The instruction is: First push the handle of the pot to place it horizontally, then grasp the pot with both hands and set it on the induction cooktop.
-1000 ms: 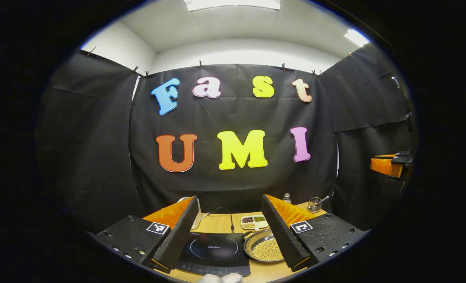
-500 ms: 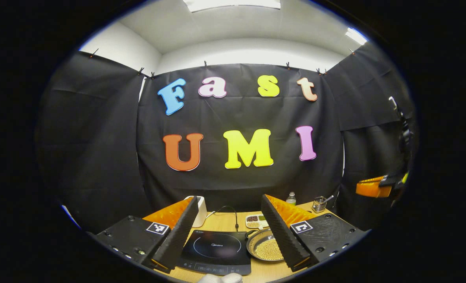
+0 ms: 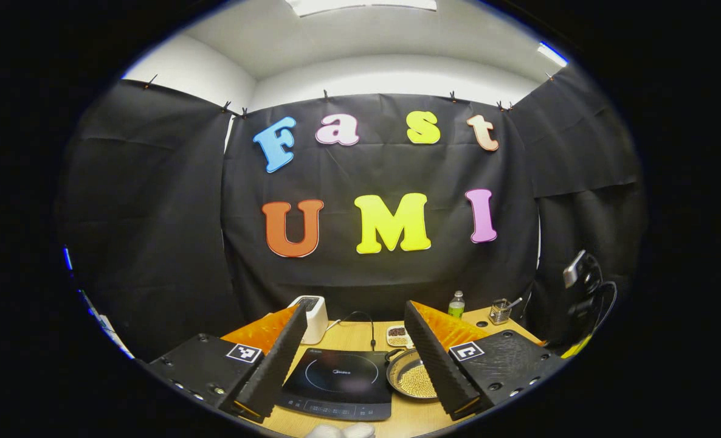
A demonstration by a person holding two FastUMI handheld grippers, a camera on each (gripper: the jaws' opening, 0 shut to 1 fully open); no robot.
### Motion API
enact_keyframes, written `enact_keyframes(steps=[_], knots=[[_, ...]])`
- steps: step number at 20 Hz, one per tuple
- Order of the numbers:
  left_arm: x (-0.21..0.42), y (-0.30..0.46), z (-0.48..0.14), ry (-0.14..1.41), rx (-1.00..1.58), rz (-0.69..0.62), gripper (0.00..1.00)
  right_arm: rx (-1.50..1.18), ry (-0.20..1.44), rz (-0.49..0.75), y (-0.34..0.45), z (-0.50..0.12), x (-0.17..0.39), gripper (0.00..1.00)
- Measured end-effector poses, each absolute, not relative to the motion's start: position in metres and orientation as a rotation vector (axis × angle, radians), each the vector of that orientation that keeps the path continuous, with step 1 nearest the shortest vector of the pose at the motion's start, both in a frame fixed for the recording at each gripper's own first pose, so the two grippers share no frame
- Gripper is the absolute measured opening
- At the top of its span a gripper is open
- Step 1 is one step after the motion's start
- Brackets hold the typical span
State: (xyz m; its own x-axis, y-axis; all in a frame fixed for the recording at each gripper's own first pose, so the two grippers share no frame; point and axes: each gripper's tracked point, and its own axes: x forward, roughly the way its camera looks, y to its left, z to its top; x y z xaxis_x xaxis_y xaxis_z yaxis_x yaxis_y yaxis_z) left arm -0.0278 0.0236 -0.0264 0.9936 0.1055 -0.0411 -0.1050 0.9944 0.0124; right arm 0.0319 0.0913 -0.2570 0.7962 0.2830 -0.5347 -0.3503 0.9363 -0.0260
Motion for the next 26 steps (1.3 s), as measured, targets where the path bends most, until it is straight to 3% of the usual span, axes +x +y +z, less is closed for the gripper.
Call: enact_keyframes(steps=[2,5,10,11,26], knots=[[-0.032,0.025,-0.027,0.049,0.011,0.116,0.96,-0.118,0.627,0.359,0.095,-0.289,0.025,0.04],[-0.035,0.028,-0.032,0.062,0.014,0.129,0.96,-0.11,0.715,0.369,0.094,-0.331,0.019,0.0],[-0.043,0.03,-0.041,0.09,0.012,0.151,0.96,-0.121,0.82,0.375,0.1,-0.377,0.02,0.04],[-0.045,0.031,-0.042,0.093,0.012,0.159,0.96,-0.118,0.836,0.374,0.1,-0.384,0.021,0.0],[-0.04,0.048,-0.049,0.111,-0.003,0.226,0.96,-0.095,0.9,0.366,0.101,-0.409,0.041,0.04]])
